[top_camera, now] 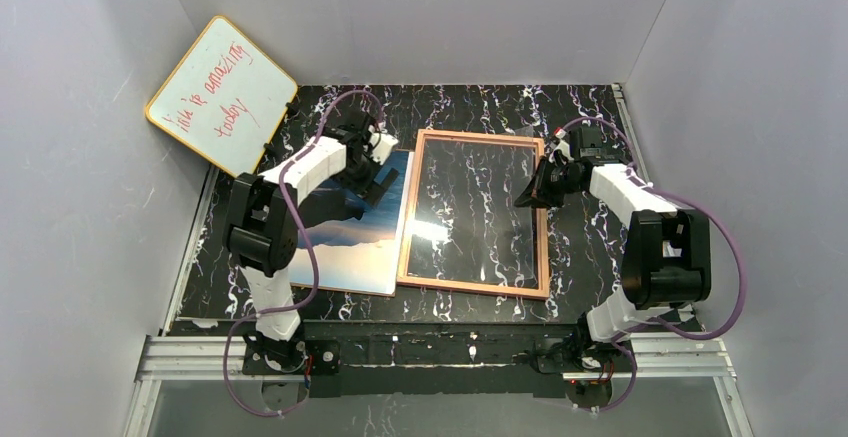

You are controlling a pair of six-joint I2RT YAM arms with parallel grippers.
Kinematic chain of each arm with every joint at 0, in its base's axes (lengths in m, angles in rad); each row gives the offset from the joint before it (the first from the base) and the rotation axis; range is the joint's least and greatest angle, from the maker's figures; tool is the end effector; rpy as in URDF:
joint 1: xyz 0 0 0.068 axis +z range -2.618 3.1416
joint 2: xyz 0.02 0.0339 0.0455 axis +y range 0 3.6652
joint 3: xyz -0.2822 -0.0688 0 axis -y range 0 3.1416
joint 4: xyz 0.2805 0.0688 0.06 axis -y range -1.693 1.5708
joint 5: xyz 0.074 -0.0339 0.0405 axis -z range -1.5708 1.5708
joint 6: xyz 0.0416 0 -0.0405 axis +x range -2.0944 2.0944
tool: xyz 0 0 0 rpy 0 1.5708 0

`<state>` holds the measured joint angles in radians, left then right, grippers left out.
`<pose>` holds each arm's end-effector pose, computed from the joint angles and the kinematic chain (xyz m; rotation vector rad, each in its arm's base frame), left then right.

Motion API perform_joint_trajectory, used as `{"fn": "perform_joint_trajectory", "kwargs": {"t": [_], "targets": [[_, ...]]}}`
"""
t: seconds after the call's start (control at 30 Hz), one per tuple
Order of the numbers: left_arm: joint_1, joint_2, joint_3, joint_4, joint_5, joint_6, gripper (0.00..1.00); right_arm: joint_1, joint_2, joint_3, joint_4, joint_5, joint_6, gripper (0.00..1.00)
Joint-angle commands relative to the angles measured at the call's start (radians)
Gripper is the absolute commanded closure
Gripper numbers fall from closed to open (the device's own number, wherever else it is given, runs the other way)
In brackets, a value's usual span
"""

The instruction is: Put the photo into the frame

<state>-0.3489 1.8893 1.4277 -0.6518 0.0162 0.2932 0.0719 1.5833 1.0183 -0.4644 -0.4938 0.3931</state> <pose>0.4107 -0.1501 0.2066 0.8519 2.5458 -0.0391 0.3473 0.0448 0.2014 0.2376 2.6102 0.8084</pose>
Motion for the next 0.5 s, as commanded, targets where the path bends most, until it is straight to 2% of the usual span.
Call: {"fn": "perform_joint_trajectory", "kwargs": {"t": [0.0, 0.33, 0.47], "targets": [[-0.042, 0.005, -0.018, -0.008, 0.010, -0.035, 0.02, -0.009, -0.045, 0.003, 0.043, 0.000, 0.002, 0.99], [-0.096, 0.031, -0.006, 0.007, -0.002, -0.046, 0.02, -0.039, -0.028, 0.001, 0.021, -0.001, -0.015, 0.99], [-0.109, 0.032, -0.021, 0.022, -0.048, -0.043, 0.02, -0.041, 0.007, 0.009, 0.005, -0.034, -0.025, 0.99]]}}
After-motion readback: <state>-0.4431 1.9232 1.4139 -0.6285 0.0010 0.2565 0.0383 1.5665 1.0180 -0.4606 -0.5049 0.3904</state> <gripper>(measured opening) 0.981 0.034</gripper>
